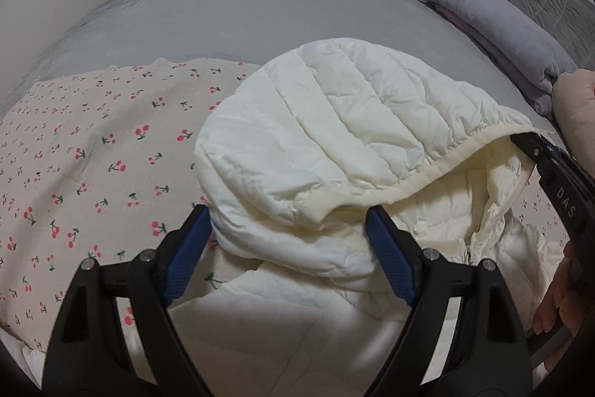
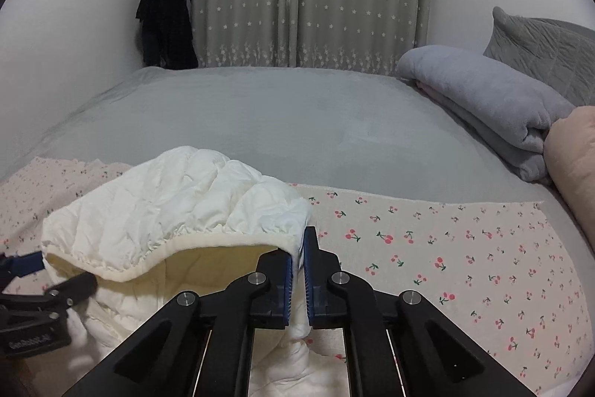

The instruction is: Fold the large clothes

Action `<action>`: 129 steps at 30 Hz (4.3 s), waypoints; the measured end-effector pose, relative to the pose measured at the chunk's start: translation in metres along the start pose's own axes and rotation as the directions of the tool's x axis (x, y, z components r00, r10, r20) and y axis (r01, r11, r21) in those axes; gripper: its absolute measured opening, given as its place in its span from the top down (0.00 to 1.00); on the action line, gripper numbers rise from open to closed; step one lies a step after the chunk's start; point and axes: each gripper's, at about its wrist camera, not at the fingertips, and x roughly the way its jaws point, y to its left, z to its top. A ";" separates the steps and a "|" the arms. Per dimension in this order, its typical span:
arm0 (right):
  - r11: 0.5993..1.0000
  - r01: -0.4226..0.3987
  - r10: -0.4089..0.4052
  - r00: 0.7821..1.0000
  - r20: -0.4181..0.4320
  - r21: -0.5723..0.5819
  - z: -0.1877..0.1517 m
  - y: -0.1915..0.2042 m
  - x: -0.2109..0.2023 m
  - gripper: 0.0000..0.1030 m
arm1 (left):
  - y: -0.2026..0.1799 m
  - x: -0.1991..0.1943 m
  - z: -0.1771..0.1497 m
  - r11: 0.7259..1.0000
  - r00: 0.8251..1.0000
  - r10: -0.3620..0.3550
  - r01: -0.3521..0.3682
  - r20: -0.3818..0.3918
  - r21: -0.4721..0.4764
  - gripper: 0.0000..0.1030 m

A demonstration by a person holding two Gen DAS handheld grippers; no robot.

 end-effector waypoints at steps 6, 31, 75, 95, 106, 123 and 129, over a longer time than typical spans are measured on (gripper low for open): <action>0.999 0.007 -0.009 0.999 0.048 0.045 0.004 -0.011 -0.018 0.96 | 0.011 -0.003 0.004 0.997 0.996 0.069 -0.067 0.051 -0.037 0.19; 0.998 -0.058 0.048 0.957 -0.286 -0.028 -0.028 -0.030 0.019 0.64 | 0.037 0.003 0.004 0.995 1.000 0.003 -0.005 -0.017 -0.103 0.36; 0.895 -0.422 0.381 0.892 -0.241 -0.145 -0.117 0.052 -0.257 0.21 | 0.309 -0.206 -0.226 0.700 0.974 0.049 0.126 0.223 -0.703 0.15; 0.827 -0.528 0.463 0.834 -0.299 -0.191 -0.128 0.139 -0.243 0.21 | 0.135 -0.286 -0.217 0.880 0.694 0.429 -0.465 0.578 -0.095 0.92; 0.731 -0.604 0.523 0.795 -0.306 -0.319 -0.126 0.195 -0.271 0.21 | 0.185 -0.316 -0.307 0.912 0.956 0.103 0.019 0.274 -0.410 0.19; 0.725 -0.610 0.520 0.789 -0.327 -0.318 -0.136 0.200 -0.281 0.21 | 0.263 -0.266 -0.370 0.104 0.879 0.000 0.475 0.477 -0.874 0.13; 0.746 -0.590 0.498 0.802 -0.330 -0.307 -0.137 0.189 -0.277 0.21 | 0.273 -0.255 -0.383 -0.021 0.894 0.098 0.441 0.437 -0.897 0.77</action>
